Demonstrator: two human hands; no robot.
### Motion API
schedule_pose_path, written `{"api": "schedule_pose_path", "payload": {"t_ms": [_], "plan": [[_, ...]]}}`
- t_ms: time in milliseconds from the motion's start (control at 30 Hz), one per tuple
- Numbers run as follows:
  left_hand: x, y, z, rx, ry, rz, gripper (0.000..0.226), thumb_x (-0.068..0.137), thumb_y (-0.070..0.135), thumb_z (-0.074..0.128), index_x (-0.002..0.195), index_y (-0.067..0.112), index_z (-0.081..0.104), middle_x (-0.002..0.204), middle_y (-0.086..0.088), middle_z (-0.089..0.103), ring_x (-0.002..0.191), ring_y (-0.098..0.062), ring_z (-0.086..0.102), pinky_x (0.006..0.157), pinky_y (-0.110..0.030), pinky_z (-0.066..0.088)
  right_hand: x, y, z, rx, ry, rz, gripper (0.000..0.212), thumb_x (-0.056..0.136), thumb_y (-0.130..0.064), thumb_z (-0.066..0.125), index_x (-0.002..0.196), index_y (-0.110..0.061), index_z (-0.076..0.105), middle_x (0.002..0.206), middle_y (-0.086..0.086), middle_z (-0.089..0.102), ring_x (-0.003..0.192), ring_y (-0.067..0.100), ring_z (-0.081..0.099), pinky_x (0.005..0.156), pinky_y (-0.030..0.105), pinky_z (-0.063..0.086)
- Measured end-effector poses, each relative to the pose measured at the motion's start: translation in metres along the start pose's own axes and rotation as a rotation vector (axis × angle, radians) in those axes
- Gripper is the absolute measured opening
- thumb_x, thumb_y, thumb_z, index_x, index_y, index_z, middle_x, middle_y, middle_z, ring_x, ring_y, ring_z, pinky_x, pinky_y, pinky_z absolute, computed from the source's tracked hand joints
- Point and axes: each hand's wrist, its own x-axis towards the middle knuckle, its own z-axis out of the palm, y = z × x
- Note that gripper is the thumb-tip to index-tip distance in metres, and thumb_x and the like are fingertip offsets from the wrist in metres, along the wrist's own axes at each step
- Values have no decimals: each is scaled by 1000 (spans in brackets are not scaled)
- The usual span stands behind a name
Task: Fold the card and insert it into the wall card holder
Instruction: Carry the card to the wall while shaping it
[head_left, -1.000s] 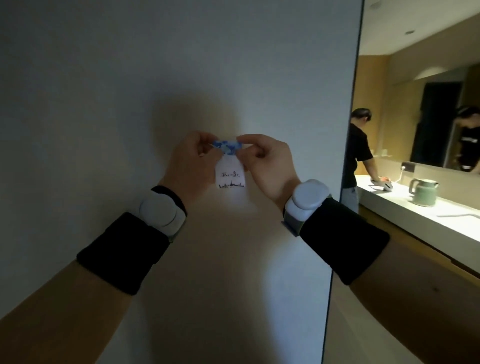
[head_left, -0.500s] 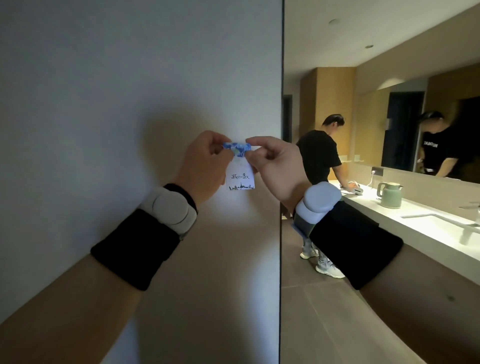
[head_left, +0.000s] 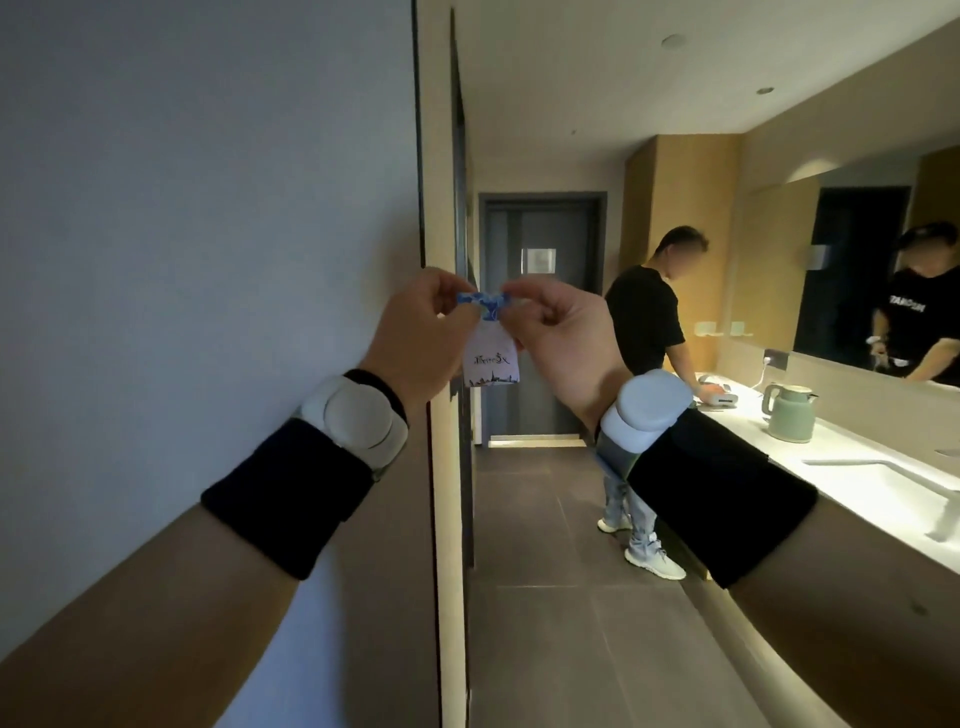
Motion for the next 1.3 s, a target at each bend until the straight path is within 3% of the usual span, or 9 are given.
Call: {"api": "schedule_pose_path", "payload": {"t_ms": [167, 367, 467, 533, 867, 1167, 1300], "plan": [[16, 3, 56, 66, -22, 21, 11, 98, 19, 53, 107, 13, 53, 92, -6, 63, 71, -14, 64, 45, -8, 45, 8, 39, -44, 36, 11, 26, 25, 97, -15, 61, 120, -12, 67, 90, -2, 73, 87, 6, 73, 67, 14, 57], [41, -12, 121, 104, -14, 29, 7, 98, 21, 55, 104, 19, 52, 92, 0, 62, 83, -19, 67, 57, -18, 51, 24, 95, -83, 43, 23, 18, 20, 97, -17, 62, 116, -18, 68, 86, 12, 74, 85, 6, 74, 65, 10, 55], [57, -22, 149, 110, -12, 29, 9, 98, 22, 55, 105, 18, 53, 97, -5, 63, 85, -23, 68, 58, -18, 51, 37, 124, -97, 33, 26, 18, 19, 97, -19, 62, 114, -21, 68, 87, 14, 74, 84, 11, 74, 64, 10, 55], [71, -29, 169, 106, -10, 34, 10, 98, 22, 55, 106, 17, 53, 99, -5, 64, 86, -24, 68, 60, -20, 53, 50, 144, -107, 42, 14, 13, 18, 97, -19, 62, 114, -23, 68, 87, 12, 75, 83, 5, 74, 63, 10, 55], [155, -66, 262, 92, -39, 28, 5, 96, 24, 57, 96, 27, 53, 93, -2, 65, 80, -19, 69, 52, -14, 48, 122, 247, -155, 28, -10, 38, 21, 96, -25, 63, 116, -23, 66, 87, -13, 73, 86, -6, 72, 64, 10, 56], [210, -114, 333, 180, -4, -11, 10, 94, 24, 60, 103, 23, 56, 95, -2, 65, 76, -14, 66, 47, -12, 43, 168, 343, -178, 183, -73, 40, 18, 95, -22, 64, 112, -27, 65, 96, -6, 73, 91, 1, 72, 68, 14, 57], [237, -136, 369, 215, 52, -14, 9, 88, 26, 62, 96, 26, 59, 83, 0, 67, 57, -6, 63, 44, -15, 43, 197, 388, -193, 308, -143, 47, 17, 93, -16, 66, 107, -25, 68, 85, -13, 75, 85, 4, 74, 65, 15, 57]]}}
